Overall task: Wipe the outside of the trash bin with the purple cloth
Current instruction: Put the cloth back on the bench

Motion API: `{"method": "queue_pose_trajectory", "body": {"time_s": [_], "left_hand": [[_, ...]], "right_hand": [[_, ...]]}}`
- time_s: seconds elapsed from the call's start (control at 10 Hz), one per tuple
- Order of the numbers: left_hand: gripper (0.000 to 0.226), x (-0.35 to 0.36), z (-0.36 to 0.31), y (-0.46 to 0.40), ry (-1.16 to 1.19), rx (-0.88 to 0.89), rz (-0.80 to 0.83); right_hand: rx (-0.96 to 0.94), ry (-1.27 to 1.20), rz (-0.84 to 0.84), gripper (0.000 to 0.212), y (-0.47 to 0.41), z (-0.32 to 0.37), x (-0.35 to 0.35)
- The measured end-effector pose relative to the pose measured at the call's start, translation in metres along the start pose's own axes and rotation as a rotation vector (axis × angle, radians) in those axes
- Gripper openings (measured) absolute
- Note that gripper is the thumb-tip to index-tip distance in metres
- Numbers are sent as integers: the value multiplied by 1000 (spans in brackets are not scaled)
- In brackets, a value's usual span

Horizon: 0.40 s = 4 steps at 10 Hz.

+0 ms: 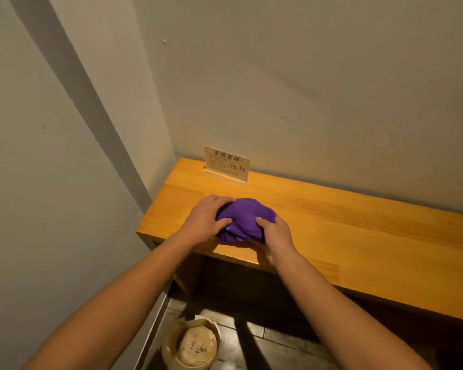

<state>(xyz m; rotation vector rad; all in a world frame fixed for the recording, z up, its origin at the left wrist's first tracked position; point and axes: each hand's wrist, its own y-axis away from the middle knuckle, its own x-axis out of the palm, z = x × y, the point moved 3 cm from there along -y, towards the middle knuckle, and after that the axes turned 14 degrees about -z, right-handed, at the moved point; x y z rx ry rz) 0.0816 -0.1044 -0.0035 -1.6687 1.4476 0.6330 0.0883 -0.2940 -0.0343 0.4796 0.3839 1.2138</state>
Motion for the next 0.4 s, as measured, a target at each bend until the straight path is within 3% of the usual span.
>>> {"method": "queue_pose_trajectory", "body": {"time_s": [0.1, 0.2, 0.3, 0.4], "left_hand": [[58, 12, 12, -7, -61, 70, 49], [88, 24, 17, -2, -230, 162, 124], [113, 43, 20, 17, -385, 288, 251], [116, 39, 18, 14, -310, 254, 244]], "right_hand": [[-53, 123, -67, 22, -12, -3, 1], [-270, 475, -217, 27, -18, 6, -3], [-461, 760, -316, 42, -16, 16, -10], [-540, 801, -358, 59, -10, 35, -10]]}}
